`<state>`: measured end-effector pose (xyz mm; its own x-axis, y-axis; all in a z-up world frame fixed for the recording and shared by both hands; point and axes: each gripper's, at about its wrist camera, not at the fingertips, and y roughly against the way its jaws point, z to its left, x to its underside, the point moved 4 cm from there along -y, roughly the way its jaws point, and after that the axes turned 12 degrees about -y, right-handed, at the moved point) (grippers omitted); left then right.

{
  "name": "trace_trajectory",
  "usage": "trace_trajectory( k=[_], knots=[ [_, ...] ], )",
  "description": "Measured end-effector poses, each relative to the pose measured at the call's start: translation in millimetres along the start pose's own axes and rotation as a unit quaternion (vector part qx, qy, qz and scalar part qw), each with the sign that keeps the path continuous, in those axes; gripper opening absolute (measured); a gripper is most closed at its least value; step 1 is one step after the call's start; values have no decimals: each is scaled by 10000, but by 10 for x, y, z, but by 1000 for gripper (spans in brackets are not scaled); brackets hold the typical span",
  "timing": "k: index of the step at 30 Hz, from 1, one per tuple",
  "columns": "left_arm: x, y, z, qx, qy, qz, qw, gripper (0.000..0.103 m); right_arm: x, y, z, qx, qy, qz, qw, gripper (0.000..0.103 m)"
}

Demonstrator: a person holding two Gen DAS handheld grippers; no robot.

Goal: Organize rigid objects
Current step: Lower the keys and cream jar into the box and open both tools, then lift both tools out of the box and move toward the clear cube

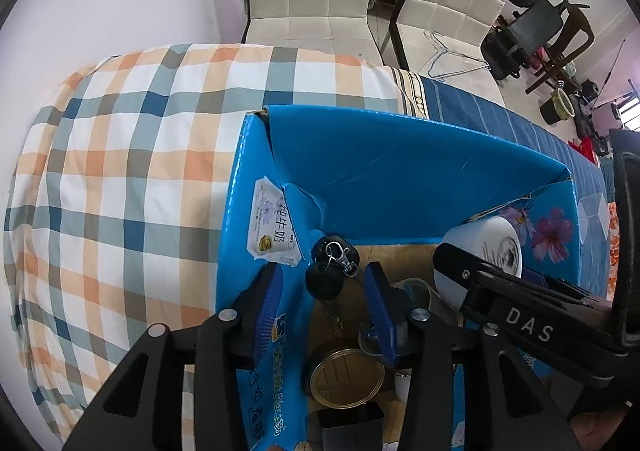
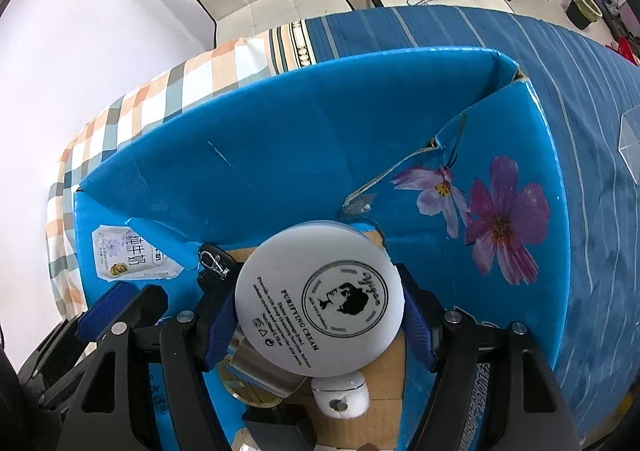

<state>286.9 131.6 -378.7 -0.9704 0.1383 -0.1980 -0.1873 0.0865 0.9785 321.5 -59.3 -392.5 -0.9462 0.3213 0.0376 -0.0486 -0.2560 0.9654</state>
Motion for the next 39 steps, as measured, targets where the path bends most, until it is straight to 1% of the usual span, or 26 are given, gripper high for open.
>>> trace_trajectory(
  k=[5, 10, 13, 16, 19, 20, 21, 22, 23, 24, 25, 28, 31, 33, 34, 36, 39],
  knots=[
    [4, -3, -16, -67, -21, -45, 10000, 40, 5, -24, 19, 11, 133, -81, 9999, 73],
    [13, 7, -11, -68, 32, -86, 9999, 41, -17, -68, 34, 80, 157, -9, 9998, 73],
    [25, 59, -8, -62, 40, -138, 9999, 46, -12, -49, 27, 35, 158, 20, 9999, 73],
    [39, 146, 2, -134, 43, -239, 9996, 54, 2, 15, 22, -92, 185, -7, 9998, 73],
    [62, 254, 15, -47, 134, -345, 9993, 65, 14, 115, 22, -161, 205, -48, 9996, 75],
    [76, 318, 15, -93, 127, -413, 9990, 73, 21, 179, 18, -196, 225, -83, 9995, 76],
    [91, 361, 21, -253, 123, -440, 9986, 96, 25, 225, 12, -214, 245, -109, 9994, 78],
    [106, 414, 40, -390, 127, -507, 9979, 103, 34, 272, 1, -238, 264, -108, 9993, 79],
    [132, 497, 64, -417, 177, -643, 9969, 103, 47, 334, -27, -249, 285, -77, 9993, 86],
    [149, 538, 75, -431, 215, -688, 9965, 103, 58, 366, -59, -149, 297, -69, 9994, 90],
    [171, 577, 75, -467, 222, -714, 9961, 103, 73, 391, -93, -39, 314, -66, 9995, 93],
    [249, 688, 33, -557, 143, -780, 9953, 103, 157, 485, -168, 53, 495, -99, 9987, 93],
    [352, 783, -29, -567, 127, -806, 9951, 103, 324, 600, -198, 185, 807, -227, 9963, 93],
    [430, 860, -87, -609, 89, -847, 9945, 103, 424, 664, -206, 222, 990, -325, 9943, 98],
    [472, 906, -123, -642, 57, -864, 9942, 103, 478, 703, -214, 237, 1070, -379, 9932, 103],
    [556, 998, -172, -733, 45, -925, 9930, 103, 620, 813, -227, 228, 1265, -512, 9904, 103],
    [705, 1156, -255, -754, 137, -1050, 9915, 103, 813, 1002, -252, 70, 1423, -653, 9876, 103]
  ],
)
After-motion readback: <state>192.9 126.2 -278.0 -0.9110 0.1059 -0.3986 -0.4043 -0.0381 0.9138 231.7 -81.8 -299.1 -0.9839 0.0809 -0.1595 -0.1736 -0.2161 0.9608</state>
